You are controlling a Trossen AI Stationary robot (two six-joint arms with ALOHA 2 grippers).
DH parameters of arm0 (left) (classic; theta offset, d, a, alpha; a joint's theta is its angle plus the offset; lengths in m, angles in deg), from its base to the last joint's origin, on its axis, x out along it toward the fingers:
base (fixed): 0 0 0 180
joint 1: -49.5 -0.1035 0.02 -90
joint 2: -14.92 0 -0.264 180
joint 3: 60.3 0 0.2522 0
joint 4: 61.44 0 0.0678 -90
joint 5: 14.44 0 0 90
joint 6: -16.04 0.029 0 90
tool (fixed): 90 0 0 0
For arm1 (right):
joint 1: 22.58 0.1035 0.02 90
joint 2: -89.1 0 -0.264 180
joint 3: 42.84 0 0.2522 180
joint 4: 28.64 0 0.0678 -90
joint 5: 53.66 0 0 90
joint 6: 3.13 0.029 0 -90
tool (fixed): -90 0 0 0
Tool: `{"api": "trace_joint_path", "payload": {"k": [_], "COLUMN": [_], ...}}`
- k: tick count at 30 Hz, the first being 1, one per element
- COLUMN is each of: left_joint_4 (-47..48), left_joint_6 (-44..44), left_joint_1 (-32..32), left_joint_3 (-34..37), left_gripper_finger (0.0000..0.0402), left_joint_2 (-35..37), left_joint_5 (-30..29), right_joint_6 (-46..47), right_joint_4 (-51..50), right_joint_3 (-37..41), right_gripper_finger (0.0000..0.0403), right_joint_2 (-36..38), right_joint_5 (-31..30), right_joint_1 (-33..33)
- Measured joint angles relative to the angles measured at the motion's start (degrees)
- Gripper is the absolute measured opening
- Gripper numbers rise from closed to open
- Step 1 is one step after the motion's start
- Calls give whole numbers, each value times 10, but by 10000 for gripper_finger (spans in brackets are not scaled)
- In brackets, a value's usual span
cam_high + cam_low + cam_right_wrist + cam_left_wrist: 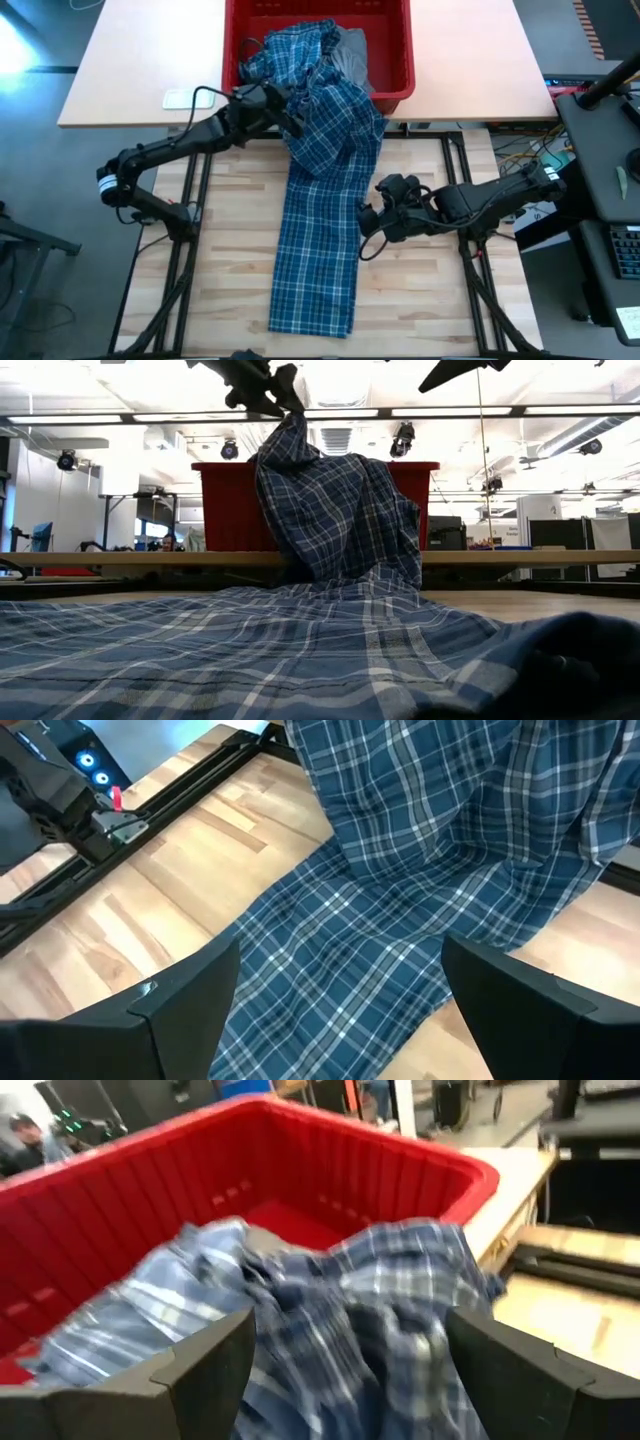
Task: Fold Laundry from Bin
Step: Fold the blue patterned pants
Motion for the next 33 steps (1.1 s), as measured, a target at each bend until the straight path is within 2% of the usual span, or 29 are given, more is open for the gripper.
{"api": "trace_joint_path", "payload": {"k": [8, 12, 15, 17, 21, 23, 28, 33], "left_joint_4": [-5, -11, -15, -3, 45, 84, 212, 261], "left_joint_6": [-8, -10, -14, -21, -27, -27, -18, -6], "left_joint_1": [-3, -3, -5, -6, -2, -1, -2, -1], "left_joint_3": [17, 6, -14, -34, -105, -147, -239, -303], "left_gripper_finger": [305, 273, 219, 170, 49, 16, 6, 3], "left_joint_2": [-16, -35, -58, -77, -96, -103, -118, -110], "left_joint_5": [1, 2, -7, -17, -16, -14, -6, 75], "right_joint_6": [5, 5, 0, -1, -1, -2, -25, -51], "right_joint_4": [1, 1, 1, 1, 1, 0, 1, 1], "right_joint_3": [1, 2, 2, 2, 2, 2, 2, 2], "right_gripper_finger": [341, 341, 341, 341, 341, 341, 341, 341], "right_joint_2": [0, 0, 0, 0, 0, 0, 1, 7], "right_joint_5": [0, -2, -3, -3, -3, -3, -9, -20], "right_joint_1": [0, 0, 0, 0, 0, 0, 0, 0]}}
